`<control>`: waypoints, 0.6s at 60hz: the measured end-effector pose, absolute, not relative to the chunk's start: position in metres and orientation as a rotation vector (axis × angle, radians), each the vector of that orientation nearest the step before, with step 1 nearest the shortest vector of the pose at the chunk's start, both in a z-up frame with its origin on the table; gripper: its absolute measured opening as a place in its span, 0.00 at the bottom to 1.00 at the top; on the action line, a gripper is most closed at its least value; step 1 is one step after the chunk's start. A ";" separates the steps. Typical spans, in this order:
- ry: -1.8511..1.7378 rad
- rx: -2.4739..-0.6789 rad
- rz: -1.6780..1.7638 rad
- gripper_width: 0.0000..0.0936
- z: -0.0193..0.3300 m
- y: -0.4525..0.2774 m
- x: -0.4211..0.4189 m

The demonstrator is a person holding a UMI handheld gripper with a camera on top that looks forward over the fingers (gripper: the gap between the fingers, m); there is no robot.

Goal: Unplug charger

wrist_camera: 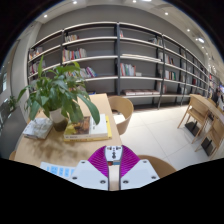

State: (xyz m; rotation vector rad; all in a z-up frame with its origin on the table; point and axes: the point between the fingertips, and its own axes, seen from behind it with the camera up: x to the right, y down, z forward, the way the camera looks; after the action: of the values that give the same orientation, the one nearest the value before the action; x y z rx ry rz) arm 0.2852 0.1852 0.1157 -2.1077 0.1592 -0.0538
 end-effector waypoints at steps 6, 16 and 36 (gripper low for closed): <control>0.149 -2.208 -0.016 0.16 0.061 0.171 0.282; 0.160 -2.312 0.008 0.20 0.010 0.155 0.277; 0.177 -2.198 -0.047 0.82 0.077 0.155 0.277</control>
State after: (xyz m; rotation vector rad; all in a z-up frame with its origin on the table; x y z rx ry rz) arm 0.2766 0.1551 0.0766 -2.1979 0.1774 -0.0472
